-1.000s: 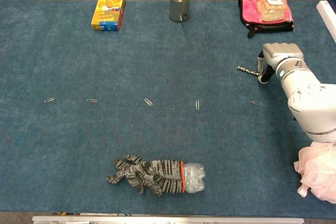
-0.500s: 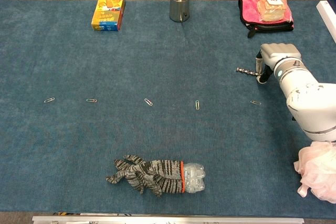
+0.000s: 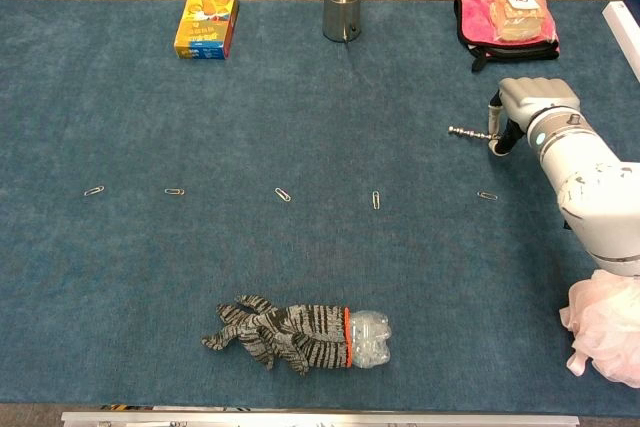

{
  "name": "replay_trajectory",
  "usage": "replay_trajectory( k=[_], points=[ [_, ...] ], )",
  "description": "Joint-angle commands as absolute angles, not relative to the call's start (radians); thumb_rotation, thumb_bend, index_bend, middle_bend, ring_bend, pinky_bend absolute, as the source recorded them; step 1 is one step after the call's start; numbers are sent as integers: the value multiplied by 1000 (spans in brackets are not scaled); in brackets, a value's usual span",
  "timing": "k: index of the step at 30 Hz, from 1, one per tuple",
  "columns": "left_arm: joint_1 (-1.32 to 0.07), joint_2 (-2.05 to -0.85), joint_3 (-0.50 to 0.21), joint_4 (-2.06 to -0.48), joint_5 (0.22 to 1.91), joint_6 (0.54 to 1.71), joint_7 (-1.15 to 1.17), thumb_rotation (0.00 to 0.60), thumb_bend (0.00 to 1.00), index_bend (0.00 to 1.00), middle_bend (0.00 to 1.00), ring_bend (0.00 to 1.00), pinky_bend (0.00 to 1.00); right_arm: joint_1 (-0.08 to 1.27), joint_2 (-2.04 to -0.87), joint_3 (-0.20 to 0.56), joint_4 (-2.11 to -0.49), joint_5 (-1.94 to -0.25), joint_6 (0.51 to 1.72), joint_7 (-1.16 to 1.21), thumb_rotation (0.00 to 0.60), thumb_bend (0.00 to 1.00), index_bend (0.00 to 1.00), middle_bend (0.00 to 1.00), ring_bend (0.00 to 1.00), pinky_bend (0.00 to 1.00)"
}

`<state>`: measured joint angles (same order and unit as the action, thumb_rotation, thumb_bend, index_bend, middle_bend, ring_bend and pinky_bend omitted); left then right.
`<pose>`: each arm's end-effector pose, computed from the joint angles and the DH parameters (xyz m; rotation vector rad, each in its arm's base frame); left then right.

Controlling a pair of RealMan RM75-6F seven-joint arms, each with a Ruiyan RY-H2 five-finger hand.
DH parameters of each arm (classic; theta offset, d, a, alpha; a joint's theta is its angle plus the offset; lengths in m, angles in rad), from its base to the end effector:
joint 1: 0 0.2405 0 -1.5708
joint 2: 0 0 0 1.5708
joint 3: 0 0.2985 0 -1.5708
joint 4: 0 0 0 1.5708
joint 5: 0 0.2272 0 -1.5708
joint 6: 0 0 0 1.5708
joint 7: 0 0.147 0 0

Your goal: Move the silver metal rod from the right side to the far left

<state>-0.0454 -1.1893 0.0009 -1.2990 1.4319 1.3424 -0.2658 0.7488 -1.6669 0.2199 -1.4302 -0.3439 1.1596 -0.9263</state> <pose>-0.4443 0.1619 0.1567 -1.3240 -1.1042 -0.7373 -0.2513 -0.3731 -0.0519 1.5015 -1.1176 0.2834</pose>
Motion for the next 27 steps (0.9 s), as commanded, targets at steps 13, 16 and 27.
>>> replay_trajectory(
  k=[13, 16, 27],
  points=[
    [-54, -1184, -4, -1352, 1430, 1345, -198, 600, 381, 259, 210, 314, 441, 689, -1543, 191, -1592, -415, 1208, -864, 600, 334, 601, 1000, 1000, 1000],
    [-57, -1184, -6, -1369, 1427, 1345, -175, 600, 381, 259, 210, 314, 441, 675, -1516, 181, -1623, -432, 1212, -846, 600, 334, 604, 1000, 1000, 1000],
    [-60, -1189, -11, -1428, 1417, 1354, -95, 600, 381, 259, 211, 314, 441, 626, -1439, 131, -1728, -509, 1209, -777, 600, 333, 612, 1000, 1000, 1000]
  ],
)
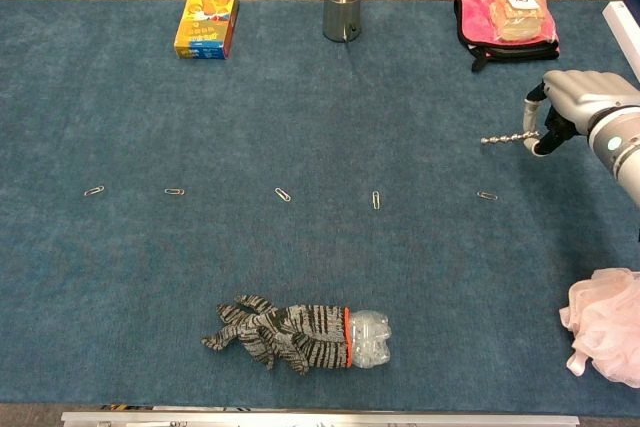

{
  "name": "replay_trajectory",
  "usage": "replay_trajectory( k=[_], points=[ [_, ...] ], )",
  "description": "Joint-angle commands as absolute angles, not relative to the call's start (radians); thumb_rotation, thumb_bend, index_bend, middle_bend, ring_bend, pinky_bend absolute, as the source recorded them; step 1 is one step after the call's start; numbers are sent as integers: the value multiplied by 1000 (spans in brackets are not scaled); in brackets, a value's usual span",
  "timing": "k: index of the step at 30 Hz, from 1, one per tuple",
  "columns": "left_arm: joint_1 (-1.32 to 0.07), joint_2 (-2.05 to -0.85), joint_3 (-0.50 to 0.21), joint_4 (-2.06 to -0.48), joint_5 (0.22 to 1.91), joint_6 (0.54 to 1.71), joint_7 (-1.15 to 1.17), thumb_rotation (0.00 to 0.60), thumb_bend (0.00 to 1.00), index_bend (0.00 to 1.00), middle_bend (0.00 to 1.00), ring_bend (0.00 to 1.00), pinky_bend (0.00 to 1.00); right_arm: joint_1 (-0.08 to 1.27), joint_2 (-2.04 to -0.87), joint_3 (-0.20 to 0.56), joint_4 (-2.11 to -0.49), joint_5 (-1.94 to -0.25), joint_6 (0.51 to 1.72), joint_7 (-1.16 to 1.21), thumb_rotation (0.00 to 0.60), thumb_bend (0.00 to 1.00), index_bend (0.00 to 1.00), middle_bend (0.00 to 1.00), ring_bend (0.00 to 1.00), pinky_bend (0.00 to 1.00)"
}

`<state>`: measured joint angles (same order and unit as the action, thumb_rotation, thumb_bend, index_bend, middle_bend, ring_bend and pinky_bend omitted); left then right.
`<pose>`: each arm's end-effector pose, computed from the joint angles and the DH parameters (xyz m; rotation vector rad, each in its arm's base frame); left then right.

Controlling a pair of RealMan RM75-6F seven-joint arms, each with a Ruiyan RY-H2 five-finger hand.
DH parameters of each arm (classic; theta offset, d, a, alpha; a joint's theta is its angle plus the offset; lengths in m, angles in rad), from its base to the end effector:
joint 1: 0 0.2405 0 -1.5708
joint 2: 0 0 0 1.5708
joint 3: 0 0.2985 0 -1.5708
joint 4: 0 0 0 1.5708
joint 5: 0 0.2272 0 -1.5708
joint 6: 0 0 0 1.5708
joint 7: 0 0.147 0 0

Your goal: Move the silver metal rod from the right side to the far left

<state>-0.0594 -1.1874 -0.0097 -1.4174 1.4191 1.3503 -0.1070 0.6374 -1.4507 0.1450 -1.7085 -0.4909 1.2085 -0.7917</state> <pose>-0.4182 0.1694 0.1417 -1.3618 -1.0629 -0.7236 -0.2670 -0.3303 0.0072 1.5085 -1.1441 0.3721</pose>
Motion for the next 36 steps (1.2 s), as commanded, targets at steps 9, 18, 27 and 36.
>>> replay_trajectory(
  k=[9, 18, 27, 36],
  points=[
    [-54, -1191, -8, -1467, 1415, 1371, -41, 600, 381, 259, 210, 314, 441, 581, -1397, 76, -1821, -605, 1218, -717, 600, 334, 613, 1000, 1000, 1000],
    [-45, -1192, -3, -1496, 1421, 1392, -5, 600, 381, 259, 211, 314, 441, 531, -1356, 26, -1900, -700, 1240, -662, 600, 333, 613, 1000, 1000, 1000],
    [-41, -1198, 0, -1513, 1427, 1404, 19, 600, 381, 259, 210, 314, 441, 498, -1333, -5, -1922, -750, 1241, -629, 600, 333, 614, 1000, 1000, 1000],
    [-36, -1202, 2, -1514, 1423, 1407, 23, 600, 381, 259, 211, 314, 441, 498, -1338, -1, -1903, -742, 1221, -627, 600, 333, 615, 1000, 1000, 1000]
  ],
)
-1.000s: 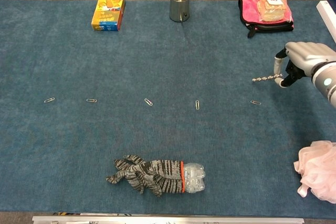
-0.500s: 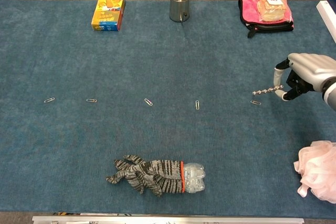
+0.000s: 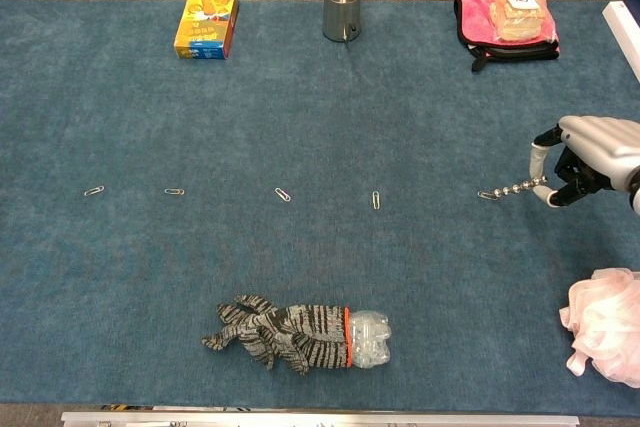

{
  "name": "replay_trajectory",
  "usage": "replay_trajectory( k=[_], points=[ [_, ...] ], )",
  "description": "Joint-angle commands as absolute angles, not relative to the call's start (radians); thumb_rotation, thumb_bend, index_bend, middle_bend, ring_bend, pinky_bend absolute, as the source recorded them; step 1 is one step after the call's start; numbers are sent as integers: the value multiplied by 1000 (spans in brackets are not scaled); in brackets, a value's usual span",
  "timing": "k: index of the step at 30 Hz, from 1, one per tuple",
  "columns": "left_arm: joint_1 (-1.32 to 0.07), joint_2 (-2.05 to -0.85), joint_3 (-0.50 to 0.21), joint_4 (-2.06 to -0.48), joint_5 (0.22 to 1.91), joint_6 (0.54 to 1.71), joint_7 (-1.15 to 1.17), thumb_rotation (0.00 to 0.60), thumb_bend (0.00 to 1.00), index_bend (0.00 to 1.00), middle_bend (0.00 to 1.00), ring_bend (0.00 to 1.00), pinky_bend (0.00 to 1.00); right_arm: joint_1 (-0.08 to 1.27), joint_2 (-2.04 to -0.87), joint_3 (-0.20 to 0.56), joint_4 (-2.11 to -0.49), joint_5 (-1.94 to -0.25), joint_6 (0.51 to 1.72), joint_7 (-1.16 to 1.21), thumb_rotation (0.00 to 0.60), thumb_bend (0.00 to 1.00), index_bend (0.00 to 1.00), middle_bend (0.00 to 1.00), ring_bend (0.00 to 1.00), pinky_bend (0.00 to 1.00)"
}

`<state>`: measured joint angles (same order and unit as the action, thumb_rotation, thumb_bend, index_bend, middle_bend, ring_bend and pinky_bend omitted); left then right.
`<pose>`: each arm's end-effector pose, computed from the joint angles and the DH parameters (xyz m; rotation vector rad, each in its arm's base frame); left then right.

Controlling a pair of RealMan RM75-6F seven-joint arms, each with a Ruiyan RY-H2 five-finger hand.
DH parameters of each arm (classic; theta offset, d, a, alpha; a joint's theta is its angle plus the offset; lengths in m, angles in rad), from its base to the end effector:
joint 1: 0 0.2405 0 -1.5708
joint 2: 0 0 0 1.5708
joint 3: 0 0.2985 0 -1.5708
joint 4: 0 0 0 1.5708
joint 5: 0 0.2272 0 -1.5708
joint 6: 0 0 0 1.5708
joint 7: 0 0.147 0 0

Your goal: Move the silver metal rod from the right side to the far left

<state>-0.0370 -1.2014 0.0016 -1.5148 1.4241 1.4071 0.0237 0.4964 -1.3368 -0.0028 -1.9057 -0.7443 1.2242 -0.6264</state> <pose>-0.3958 0.1578 0.1280 -1.3695 -1.0291 -0.7226 -0.2756 -0.2548 0.0235 1.5970 -1.2403 0.4571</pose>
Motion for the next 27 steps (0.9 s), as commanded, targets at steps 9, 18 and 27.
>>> replay_trajectory(
  k=[9, 18, 27],
  points=[
    [-34, -1199, 2, -1507, 1421, 1405, 11, 600, 381, 259, 210, 314, 441, 514, -1349, 16, -1899, -740, 1209, -641, 600, 334, 615, 1000, 1000, 1000],
    [-31, -1196, 3, -1503, 1422, 1408, 3, 600, 381, 259, 210, 314, 441, 544, -1344, 52, -1924, -774, 1217, -660, 600, 334, 615, 1000, 1000, 1000],
    [-30, -1192, 4, -1492, 1426, 1407, -16, 600, 381, 259, 210, 314, 441, 601, -1360, 100, -1928, -775, 1204, -701, 600, 334, 615, 1000, 1000, 1000]
  ],
)
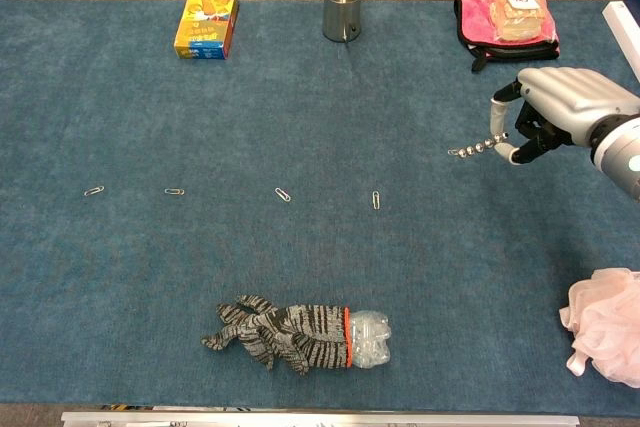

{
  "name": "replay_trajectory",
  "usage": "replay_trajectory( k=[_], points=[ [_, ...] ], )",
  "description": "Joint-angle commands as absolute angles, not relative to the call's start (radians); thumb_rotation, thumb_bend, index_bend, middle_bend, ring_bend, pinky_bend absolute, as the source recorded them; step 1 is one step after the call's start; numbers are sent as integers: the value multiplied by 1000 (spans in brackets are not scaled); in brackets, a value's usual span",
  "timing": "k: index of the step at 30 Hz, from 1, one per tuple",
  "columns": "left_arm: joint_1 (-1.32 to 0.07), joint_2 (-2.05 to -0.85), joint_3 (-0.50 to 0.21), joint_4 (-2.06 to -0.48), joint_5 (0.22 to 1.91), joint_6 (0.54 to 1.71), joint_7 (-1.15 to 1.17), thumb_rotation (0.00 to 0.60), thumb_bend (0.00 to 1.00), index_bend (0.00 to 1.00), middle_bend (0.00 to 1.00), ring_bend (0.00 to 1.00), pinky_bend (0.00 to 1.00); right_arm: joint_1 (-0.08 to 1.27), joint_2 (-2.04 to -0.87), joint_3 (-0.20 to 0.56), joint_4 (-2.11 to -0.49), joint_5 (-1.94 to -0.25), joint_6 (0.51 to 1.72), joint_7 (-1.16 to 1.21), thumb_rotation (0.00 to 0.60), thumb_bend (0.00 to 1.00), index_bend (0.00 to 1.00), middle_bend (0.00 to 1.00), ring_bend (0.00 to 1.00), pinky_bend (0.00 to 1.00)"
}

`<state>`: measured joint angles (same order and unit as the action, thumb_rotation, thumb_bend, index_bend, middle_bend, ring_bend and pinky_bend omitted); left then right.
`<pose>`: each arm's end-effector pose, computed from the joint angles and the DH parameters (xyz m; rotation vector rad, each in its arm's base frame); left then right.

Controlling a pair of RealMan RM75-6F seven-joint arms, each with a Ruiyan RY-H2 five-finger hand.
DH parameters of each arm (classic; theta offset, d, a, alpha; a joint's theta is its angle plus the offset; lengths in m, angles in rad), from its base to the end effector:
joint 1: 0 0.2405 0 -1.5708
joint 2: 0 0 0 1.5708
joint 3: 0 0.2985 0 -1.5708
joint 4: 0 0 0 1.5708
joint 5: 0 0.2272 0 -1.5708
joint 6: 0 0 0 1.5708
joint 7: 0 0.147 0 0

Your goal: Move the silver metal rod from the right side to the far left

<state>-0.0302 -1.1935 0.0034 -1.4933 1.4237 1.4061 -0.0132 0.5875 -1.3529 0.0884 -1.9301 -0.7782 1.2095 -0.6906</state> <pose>-0.4027 0.1548 0.1336 -1.3568 -1.0393 -0.7213 -0.2210 -0.2941 0.0243 1.6822 -1.1134 0.6077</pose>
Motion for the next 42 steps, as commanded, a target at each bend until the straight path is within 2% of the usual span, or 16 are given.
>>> replay_trajectory(
  k=[1, 20, 42],
  points=[
    [-30, -1192, 4, -1491, 1427, 1408, -18, 600, 381, 259, 210, 314, 441, 609, -1364, 105, -1927, -772, 1202, -706, 600, 334, 615, 1000, 1000, 1000],
    [-32, -1162, 10, -1481, 1436, 1397, -52, 600, 381, 259, 211, 314, 441, 799, -1459, 216, -1820, -666, 1098, -768, 600, 338, 615, 1000, 1000, 1000],
    [-24, -1163, 15, -1440, 1430, 1386, -104, 600, 382, 259, 210, 314, 441, 1017, -1578, 281, -1681, -558, 1021, -808, 600, 340, 615, 1000, 1000, 1000]
  ],
)
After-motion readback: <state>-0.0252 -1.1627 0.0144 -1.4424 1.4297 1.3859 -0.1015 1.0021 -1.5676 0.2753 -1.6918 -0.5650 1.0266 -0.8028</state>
